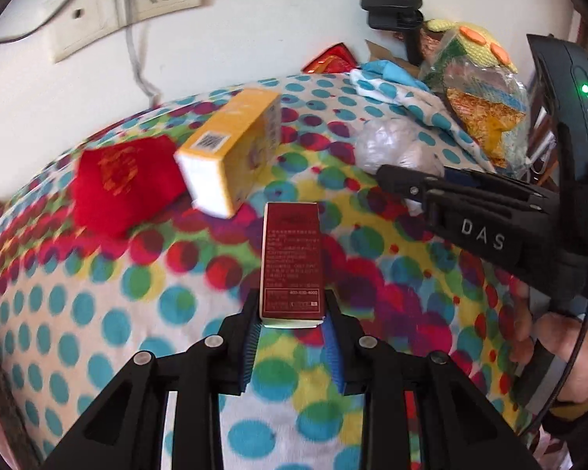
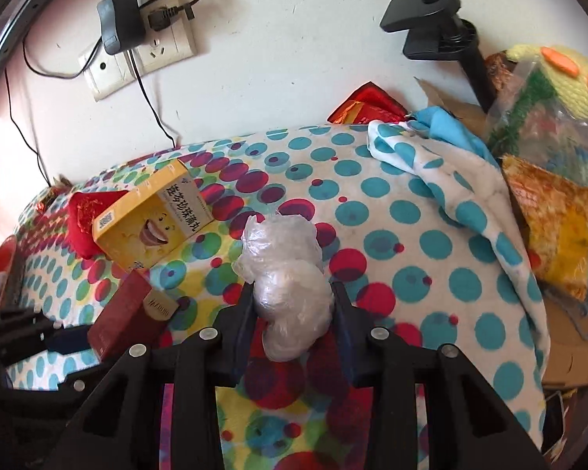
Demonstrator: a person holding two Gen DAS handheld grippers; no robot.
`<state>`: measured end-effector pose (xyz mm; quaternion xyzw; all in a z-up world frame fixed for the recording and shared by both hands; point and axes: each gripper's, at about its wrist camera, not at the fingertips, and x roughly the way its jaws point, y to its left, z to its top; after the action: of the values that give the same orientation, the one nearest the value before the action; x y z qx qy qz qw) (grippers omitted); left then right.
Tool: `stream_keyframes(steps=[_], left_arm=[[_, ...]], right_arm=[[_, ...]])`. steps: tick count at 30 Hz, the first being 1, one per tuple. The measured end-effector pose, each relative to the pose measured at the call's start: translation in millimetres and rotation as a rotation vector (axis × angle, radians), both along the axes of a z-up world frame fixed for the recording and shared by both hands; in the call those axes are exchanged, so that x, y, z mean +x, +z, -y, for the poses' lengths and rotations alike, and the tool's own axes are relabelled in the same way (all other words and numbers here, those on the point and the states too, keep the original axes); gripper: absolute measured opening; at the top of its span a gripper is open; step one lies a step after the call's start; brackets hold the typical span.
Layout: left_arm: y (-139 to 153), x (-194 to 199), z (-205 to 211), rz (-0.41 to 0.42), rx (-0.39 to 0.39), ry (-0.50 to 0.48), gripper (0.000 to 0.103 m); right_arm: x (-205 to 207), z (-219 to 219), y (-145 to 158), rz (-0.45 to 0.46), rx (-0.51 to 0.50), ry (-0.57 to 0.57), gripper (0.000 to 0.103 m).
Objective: Organize objects
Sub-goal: 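Carry the red medicine box with the left gripper toward the red tray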
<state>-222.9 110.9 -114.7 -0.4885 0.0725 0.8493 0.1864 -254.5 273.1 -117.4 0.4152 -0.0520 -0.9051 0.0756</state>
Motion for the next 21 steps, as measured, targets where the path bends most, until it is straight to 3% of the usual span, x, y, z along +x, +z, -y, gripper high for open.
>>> stream_keyframes(steps=[5, 15, 18, 21], left_arm=[[2, 26, 15, -0.009, -0.053, 0.066, 0.030], [10, 62, 33, -0.062, -0.100, 0.155, 0.030], [16, 71, 38, -0.061, -0.087, 0.174, 0.030], [23, 80, 48, -0.068, -0.084, 0.205, 0.030]], right_arm=[[15, 23, -5, 0.023, -0.012, -0.032, 0.034], [18, 46, -5, 0.027, 0.099, -0.028, 0.034], [19, 53, -5, 0.022, 0.148, -0.025, 0.034], [18, 50, -5, 0.024, 0.134, -0.024, 0.034]])
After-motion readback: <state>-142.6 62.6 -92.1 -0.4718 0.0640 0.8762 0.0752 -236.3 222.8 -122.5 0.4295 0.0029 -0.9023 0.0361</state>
